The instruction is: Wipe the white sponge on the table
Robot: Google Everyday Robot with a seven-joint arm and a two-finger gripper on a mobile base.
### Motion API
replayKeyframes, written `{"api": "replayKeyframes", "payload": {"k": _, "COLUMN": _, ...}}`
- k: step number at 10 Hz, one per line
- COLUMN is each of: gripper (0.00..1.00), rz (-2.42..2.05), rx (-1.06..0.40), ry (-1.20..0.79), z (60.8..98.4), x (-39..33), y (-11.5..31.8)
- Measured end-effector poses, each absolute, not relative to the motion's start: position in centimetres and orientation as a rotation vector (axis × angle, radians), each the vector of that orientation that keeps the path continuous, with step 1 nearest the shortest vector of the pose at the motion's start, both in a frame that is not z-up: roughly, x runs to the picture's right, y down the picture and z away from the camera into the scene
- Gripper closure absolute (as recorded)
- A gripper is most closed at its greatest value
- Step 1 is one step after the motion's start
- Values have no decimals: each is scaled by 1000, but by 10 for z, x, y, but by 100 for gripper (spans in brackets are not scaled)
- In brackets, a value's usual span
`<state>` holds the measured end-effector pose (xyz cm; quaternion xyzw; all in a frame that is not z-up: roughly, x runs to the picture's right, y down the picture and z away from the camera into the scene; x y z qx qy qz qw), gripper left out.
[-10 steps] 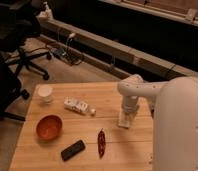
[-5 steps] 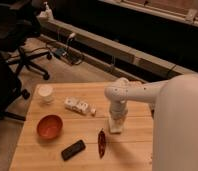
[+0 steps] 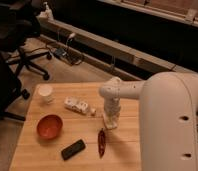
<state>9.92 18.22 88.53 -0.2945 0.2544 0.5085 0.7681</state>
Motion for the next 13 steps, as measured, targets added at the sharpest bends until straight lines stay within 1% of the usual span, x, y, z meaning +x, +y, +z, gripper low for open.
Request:
{"api": "replayKeyframes", "payload": {"k": 2, "gripper": 82, "rz": 1115, "rx": -594, "ry": 519, "z": 909, "x": 90, "y": 149}}
{"api": "replayKeyframes", "payload": {"k": 7, "gripper": 82, "rz": 1089, "rx": -526, "ry": 449, "z": 945, "x": 51, "y": 77}}
{"api": "replayKeyframes", "payload": {"k": 8, "gripper": 82, "rz": 1113, "rx": -509, "ry": 448, "z": 954, "x": 56, "y": 61}}
{"api": "replayKeyframes", "payload": {"k": 10, "gripper": 82, "rz": 1150, "rx": -486, "ry": 465, "z": 967, "x": 78, "y": 44}}
{"api": "replayKeyframes", "payload": {"k": 11, "gripper": 82, "rz": 1175, "rx": -467, "ry": 494, "z": 978, "x": 102, "y": 37}}
{"api": "replayKeyframes", "payload": {"k": 13, "gripper": 82, "rz": 1201, "rx": -449, "ry": 531, "z": 988, "x": 131, "y": 33}}
